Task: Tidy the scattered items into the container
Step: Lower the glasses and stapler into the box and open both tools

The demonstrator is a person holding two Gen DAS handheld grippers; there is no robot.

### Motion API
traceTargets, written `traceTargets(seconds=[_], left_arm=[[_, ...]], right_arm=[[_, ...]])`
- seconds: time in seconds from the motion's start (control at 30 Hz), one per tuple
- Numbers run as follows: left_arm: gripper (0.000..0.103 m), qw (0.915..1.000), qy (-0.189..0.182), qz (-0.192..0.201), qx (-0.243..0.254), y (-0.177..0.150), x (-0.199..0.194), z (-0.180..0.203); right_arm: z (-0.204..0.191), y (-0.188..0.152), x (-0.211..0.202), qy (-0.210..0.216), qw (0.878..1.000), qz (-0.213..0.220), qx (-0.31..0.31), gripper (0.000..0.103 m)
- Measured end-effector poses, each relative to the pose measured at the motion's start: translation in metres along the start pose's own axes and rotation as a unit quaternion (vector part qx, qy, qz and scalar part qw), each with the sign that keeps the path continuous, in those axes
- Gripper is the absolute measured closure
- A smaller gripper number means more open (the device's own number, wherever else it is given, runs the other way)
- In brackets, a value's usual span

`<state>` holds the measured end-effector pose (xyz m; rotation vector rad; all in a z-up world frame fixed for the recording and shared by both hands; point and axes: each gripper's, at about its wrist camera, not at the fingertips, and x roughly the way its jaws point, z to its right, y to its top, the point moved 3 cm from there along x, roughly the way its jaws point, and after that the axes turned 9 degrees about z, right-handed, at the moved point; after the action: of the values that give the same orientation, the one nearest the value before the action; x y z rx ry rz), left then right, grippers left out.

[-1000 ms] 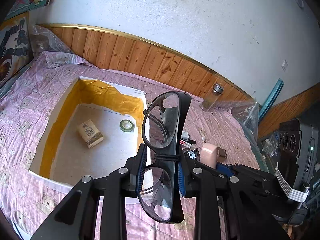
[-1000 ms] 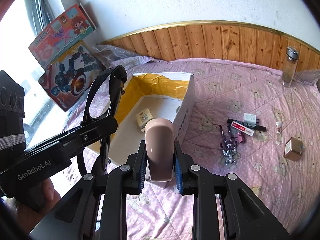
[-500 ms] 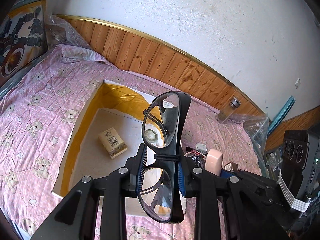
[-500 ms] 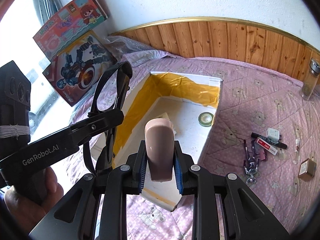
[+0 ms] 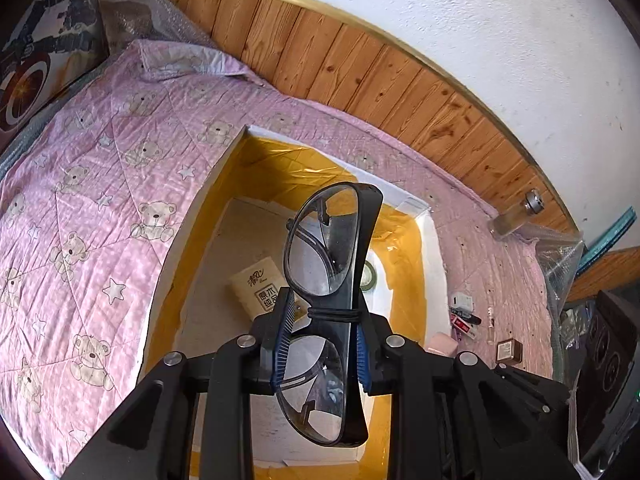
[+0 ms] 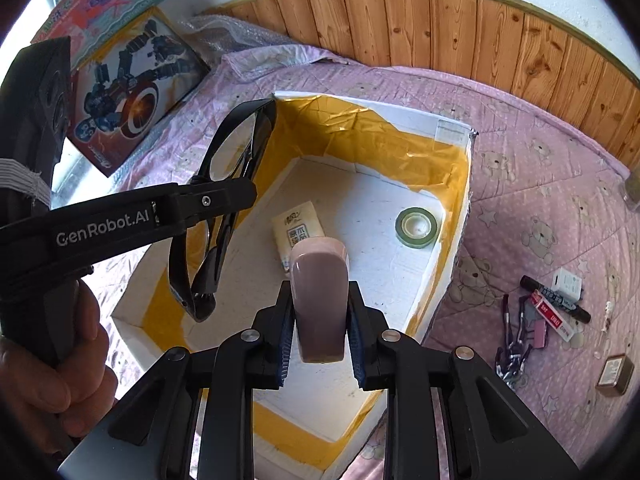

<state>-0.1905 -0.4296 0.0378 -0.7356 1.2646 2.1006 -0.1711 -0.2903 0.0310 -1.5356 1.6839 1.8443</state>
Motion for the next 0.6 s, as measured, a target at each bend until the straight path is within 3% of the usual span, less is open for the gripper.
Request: traceTargets(seconds=[0.33, 0.37, 0.4, 0.43, 0.5, 0.6], left_arm=[[0.074, 0.9957, 0.044, -0.081, -0.010, -0.009, 0.048, -0.024], [0.074, 0.9950, 0.049, -0.087, -0.012, -0.011, 0.050, -0.026], [0.073, 0.9942, 0.054, -0.092, -0.013, -0.014, 0.051, -0.028], [0.072, 0.9933, 0.062, -0.097, -0.012, -0.016, 0.053, -0.030], [0.060, 0.9929, 0.066, -0.099, -0.007, -0.018, 0.053, -0.032], [0.056, 0.9940, 0.057, -0.093, 0.006, -0.021, 0.049, -0.028]], right_arm=[[0.014, 0.024, 0.046, -0.012, 0.999, -0.041, -0.009, 0.074], [0.015, 0.026, 0.048, -0.014, 0.999, -0.040, -0.009, 0.070], [0.016, 0.029, 0.050, -0.015, 0.999, -0.040, -0.007, 0.060], [0.017, 0.031, 0.051, -0.016, 0.999, -0.038, -0.005, 0.057], [0.020, 0.035, 0.050, -0.015, 0.999, -0.031, 0.001, 0.054], [0.024, 0.036, 0.046, -0.011, 1.000, -0.023, 0.013, 0.054]])
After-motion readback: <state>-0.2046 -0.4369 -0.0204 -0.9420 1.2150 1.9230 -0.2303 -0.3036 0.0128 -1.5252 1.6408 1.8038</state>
